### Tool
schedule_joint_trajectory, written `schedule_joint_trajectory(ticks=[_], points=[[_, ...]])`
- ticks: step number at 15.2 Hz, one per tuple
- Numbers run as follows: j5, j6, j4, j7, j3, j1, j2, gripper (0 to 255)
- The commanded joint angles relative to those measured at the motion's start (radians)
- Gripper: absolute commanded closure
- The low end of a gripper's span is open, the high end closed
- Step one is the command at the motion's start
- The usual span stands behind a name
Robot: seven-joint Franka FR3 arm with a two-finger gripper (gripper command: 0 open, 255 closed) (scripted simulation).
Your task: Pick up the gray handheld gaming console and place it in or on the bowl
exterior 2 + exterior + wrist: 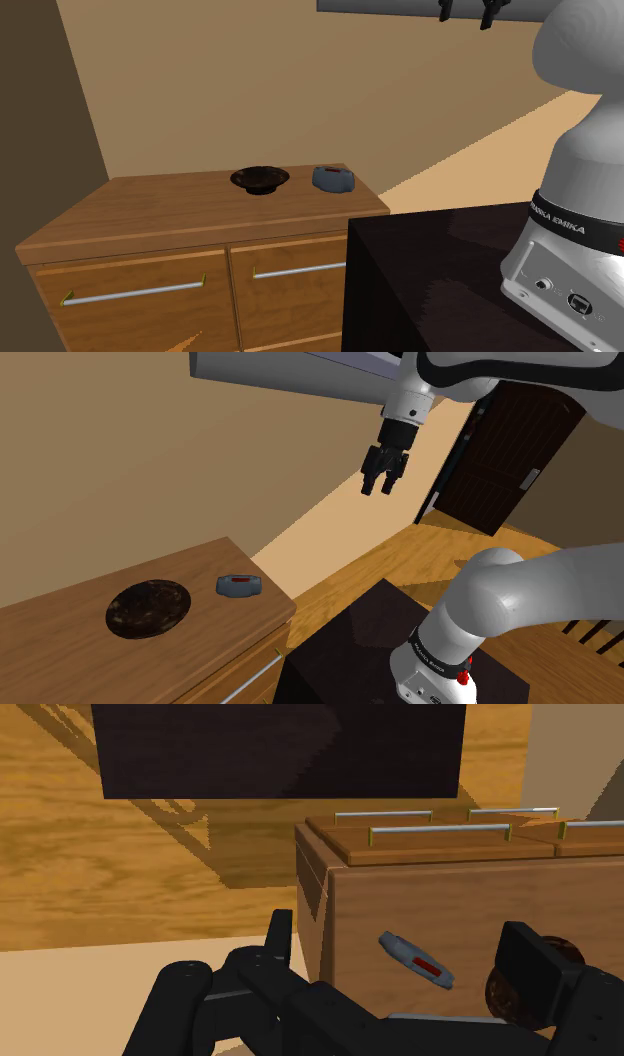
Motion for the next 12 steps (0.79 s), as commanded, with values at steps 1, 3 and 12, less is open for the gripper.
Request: schedule_joint_trajectory(ticks=[1, 3, 12], points=[[0.000, 0.000, 0.000, 0.000, 0.000, 0.000, 0.000, 0], [-0.003, 0.074, -0.027, -0.044, 0.004, 0.020, 0.043, 0], [-0.011, 0.403, -0.082, -0.230, 0.027, 0.107, 0.298, 0]])
